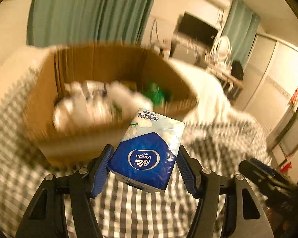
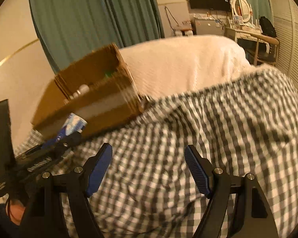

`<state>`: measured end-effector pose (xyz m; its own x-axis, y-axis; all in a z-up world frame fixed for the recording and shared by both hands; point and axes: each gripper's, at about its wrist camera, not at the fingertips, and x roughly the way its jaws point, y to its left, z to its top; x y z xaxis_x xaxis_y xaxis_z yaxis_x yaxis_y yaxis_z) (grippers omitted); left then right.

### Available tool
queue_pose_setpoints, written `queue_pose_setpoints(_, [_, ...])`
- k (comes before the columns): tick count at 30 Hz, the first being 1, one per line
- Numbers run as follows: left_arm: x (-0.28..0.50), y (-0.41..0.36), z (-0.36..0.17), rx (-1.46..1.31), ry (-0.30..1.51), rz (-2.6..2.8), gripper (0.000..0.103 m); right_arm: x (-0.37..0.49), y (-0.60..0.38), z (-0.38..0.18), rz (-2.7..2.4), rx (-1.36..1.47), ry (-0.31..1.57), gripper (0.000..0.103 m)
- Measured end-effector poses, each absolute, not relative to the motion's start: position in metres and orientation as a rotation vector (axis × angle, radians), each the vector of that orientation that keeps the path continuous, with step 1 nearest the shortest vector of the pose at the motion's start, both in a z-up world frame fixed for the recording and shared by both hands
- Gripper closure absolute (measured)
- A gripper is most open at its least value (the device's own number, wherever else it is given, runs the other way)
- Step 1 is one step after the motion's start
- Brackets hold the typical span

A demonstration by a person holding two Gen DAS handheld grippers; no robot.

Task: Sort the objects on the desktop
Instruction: 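Carry the tissue pack over the cardboard box and open the left tool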

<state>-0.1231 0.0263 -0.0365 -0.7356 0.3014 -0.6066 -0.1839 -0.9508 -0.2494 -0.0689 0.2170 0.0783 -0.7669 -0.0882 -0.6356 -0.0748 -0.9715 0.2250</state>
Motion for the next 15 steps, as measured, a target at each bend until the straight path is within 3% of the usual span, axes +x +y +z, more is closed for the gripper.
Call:
queue_pose_setpoints(6, [-0.154, 0.005, 0.038, -0.786, -0.252, 2.789, 0.038, -0.114, 0.202, 0.146, -2.954, 0.883, -0.306, 0.027])
queue_pose_setpoints(9, [-0.187, -0.003, 0.048, -0.753, -0.226, 2.853, 0.037, -0.150, 0.194, 0.165, -2.962, 0.829, -0.278, 0.024])
queue_pose_setpoints(10, [-0.198, -0.005, 0.044, -0.766, -0.222, 2.860, 0.034, -0.167, 0.191, 0.166, -2.972, 0.829, -0.264, 0.024])
queue_pose_setpoints(13, [-0.226, -0.008, 0.013, -0.900, -0.210, 2.837, 0.007, -0.196, 0.189, 0.151, -2.987, 0.902, -0.254, 0.022])
queue_pose_setpoints(15, [-0.220, -0.012, -0.007, -0.914, -0.213, 2.858, 0.007, -0.194, 0.193, 0.130, -3.028, 0.897, -0.310, 0.019])
